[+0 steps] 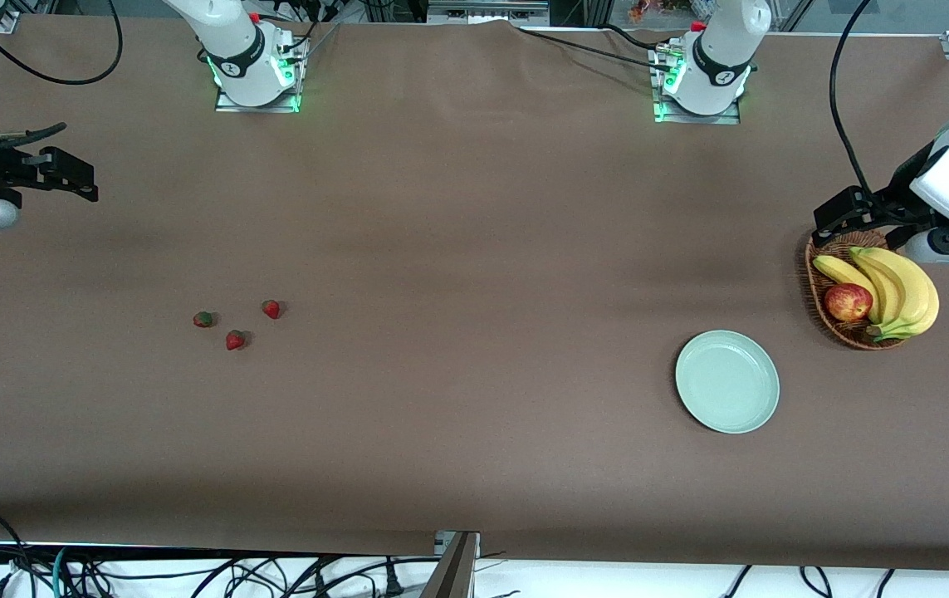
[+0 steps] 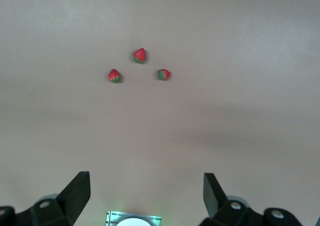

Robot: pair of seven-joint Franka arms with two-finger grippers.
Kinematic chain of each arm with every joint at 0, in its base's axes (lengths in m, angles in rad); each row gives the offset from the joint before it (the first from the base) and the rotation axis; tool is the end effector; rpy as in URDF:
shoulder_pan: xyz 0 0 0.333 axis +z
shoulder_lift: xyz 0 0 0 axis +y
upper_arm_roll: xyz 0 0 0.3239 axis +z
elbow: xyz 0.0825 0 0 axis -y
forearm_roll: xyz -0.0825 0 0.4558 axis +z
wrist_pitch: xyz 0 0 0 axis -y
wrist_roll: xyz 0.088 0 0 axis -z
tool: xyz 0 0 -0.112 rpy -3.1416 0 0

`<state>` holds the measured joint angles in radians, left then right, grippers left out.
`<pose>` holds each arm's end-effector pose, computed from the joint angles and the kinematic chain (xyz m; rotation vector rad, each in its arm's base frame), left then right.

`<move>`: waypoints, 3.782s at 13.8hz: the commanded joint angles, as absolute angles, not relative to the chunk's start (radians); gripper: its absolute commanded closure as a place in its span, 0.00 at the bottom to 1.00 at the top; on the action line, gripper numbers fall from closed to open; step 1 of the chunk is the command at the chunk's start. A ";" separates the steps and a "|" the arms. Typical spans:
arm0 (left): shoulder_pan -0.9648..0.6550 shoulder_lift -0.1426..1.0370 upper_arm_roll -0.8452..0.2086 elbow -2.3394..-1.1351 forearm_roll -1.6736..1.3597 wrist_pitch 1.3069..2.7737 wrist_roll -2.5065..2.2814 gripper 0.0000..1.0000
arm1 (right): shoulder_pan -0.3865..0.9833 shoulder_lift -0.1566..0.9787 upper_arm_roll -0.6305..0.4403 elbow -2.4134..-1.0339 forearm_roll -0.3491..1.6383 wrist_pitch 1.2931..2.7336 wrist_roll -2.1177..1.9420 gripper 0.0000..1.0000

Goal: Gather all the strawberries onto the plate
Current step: 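Move the right gripper over the three strawberries, then lower the right gripper and grasp one strawberry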

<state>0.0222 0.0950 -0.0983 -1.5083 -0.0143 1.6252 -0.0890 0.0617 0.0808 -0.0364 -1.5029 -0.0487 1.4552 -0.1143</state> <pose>0.6596 -0.0490 0.6055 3.1160 0.0219 0.0317 0.6380 0.0111 0.6036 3.0819 0.2115 -0.2020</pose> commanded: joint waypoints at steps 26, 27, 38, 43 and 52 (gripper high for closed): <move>0.023 0.103 -0.100 -1.482 -0.006 1.606 -0.084 0.00 | 0.126 0.431 -0.003 -1.685 -0.011 1.967 0.013 0.00; 0.023 0.103 -0.100 -1.482 -0.006 1.606 -0.084 0.00 | 0.139 0.433 -0.003 -1.721 -0.009 2.023 0.053 0.00; 0.023 0.104 -0.100 -1.482 -0.006 1.608 -0.083 0.00 | 0.193 0.482 -0.003 -2.006 0.025 2.365 0.113 0.00; 0.023 0.104 -0.100 -1.482 -0.006 1.611 -0.080 0.00 | 0.193 0.518 -0.003 -2.008 0.026 2.410 0.114 0.00; 0.025 0.104 -0.100 -1.482 -0.008 1.611 -0.078 0.00 | 0.193 0.525 -0.003 -2.025 0.025 2.410 0.113 0.33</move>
